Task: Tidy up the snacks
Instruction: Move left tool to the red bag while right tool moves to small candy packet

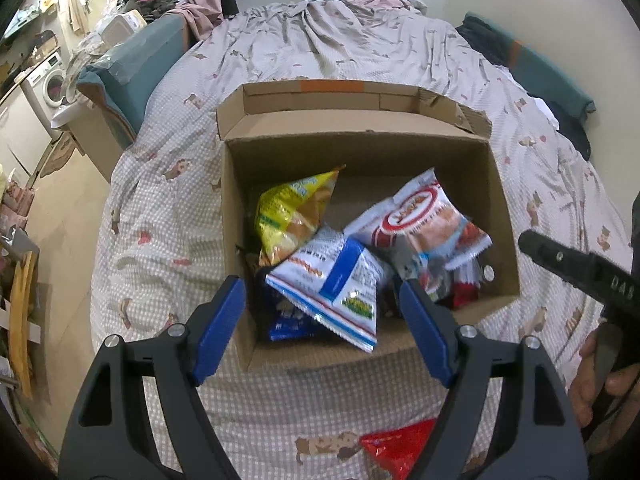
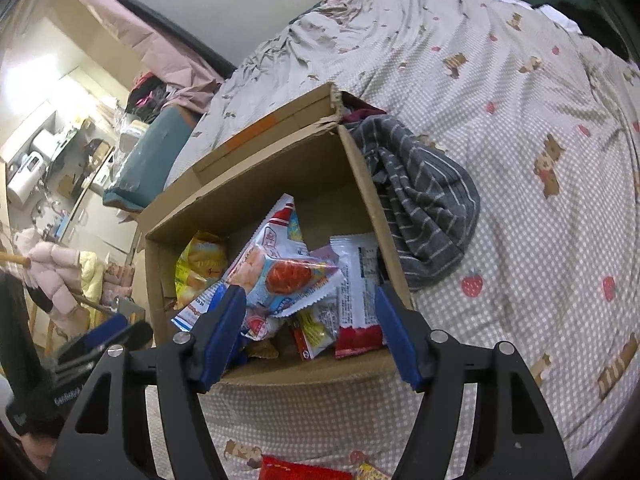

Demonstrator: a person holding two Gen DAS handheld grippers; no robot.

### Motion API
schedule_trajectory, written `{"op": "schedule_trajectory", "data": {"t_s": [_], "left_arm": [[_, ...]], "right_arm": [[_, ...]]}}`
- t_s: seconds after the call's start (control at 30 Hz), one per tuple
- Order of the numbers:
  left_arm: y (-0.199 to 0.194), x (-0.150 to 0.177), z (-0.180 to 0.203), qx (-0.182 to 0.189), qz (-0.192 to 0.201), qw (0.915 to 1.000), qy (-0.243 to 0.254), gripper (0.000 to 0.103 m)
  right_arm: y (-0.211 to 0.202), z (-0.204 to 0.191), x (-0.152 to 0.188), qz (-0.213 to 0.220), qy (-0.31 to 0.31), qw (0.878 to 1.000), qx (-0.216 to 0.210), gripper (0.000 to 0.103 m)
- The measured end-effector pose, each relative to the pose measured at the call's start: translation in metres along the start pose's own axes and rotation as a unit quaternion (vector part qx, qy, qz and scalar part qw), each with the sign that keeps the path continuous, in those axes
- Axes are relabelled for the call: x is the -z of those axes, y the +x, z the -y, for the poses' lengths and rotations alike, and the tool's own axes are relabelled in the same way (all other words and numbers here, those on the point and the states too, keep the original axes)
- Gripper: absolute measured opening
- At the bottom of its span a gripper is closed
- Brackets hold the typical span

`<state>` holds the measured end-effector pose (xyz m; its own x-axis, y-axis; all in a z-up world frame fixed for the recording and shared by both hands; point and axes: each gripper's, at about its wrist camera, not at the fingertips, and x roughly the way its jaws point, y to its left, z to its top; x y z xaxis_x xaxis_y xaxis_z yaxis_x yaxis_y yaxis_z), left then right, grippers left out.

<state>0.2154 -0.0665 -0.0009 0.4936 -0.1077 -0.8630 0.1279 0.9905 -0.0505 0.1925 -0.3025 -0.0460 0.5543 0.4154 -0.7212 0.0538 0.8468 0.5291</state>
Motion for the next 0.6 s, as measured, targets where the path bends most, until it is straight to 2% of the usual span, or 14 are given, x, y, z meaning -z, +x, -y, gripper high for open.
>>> {"op": "schedule_trajectory", "data": {"t_s": [0.13, 0.3, 0.33, 0.4, 0.47, 0.5, 0.6], "left_arm": [[-0.014, 0.011, -0.003, 0.012, 0.011, 0.9999, -0.001, 0.077], [-0.034, 0.027, -0.007, 0.014, 0.041, 0.9991, -0.003, 0.078], [-0.037, 0.03, -0.011, 0.021, 0.041, 0.9989, -0.011, 0.083], [-0.04, 0.037, -0.019, 0.051, 0.033, 0.9973, -0.04, 0.092], [-0.038, 0.046, -0.03, 0.08, 0.015, 0.9931, -0.085, 0.093], [-0.035, 0.051, -0.033, 0.09, 0.0, 0.9906, -0.103, 0.093], [-0.029, 0.069, -0.034, 0.084, -0.022, 0.9901, -0.111, 0.093]], "right_arm": [[-0.009, 0.004, 0.006, 0.005, 0.021, 1.0, -0.005, 0.07], [-0.017, 0.002, 0.013, 0.006, 0.015, 1.0, -0.004, 0.07], [-0.019, 0.001, 0.015, 0.005, 0.013, 1.0, -0.002, 0.07], [-0.022, 0.001, 0.021, 0.002, 0.012, 1.0, -0.003, 0.07], [-0.027, -0.001, 0.028, 0.001, 0.01, 1.0, -0.004, 0.07], [-0.029, -0.001, 0.03, 0.003, 0.01, 1.0, -0.006, 0.074], [-0.039, -0.002, 0.039, 0.009, 0.013, 1.0, -0.009, 0.086]]}}
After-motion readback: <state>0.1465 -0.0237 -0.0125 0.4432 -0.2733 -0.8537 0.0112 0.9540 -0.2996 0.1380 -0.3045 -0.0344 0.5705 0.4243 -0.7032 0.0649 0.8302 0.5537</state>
